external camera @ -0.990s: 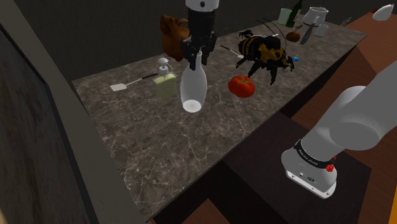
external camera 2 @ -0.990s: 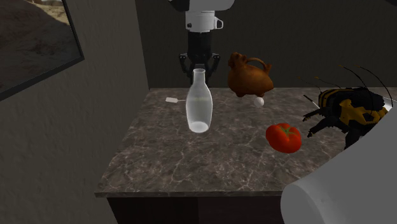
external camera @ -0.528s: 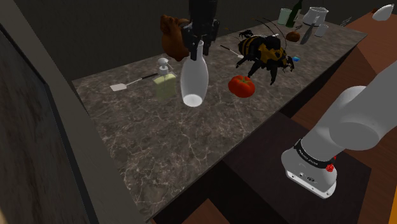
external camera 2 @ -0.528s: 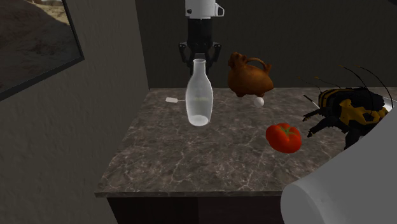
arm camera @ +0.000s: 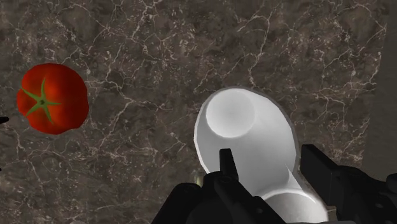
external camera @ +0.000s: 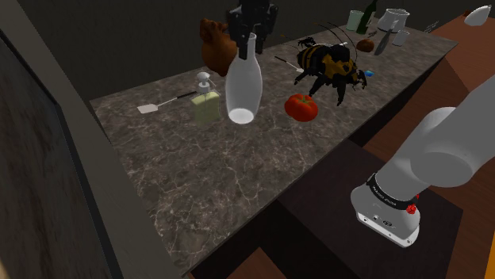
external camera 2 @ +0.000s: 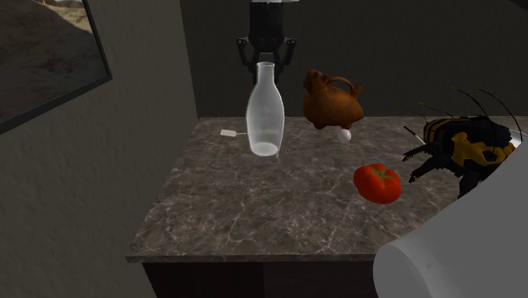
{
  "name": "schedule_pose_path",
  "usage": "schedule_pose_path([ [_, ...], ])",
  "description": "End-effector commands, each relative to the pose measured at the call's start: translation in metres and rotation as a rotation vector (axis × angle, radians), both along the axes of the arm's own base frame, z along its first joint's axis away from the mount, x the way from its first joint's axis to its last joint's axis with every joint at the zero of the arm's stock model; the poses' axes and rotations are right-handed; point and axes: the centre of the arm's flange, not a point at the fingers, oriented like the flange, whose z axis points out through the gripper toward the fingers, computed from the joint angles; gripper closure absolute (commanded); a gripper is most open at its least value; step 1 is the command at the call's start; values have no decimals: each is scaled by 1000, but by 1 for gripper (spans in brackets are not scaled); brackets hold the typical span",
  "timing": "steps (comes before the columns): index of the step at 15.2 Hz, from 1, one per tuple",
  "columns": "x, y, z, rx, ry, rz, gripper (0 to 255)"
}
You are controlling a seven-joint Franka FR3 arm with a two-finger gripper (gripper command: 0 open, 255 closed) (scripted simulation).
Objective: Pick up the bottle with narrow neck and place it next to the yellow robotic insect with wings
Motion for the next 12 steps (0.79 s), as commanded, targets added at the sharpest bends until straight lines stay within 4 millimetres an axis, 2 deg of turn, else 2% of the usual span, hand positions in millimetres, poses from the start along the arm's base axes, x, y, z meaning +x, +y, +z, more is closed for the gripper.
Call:
schedule_pose_path([
  [1, 1, 1, 11, 0, 0, 0, 255],
  [12, 1, 1, 69, 0, 0, 0, 255],
])
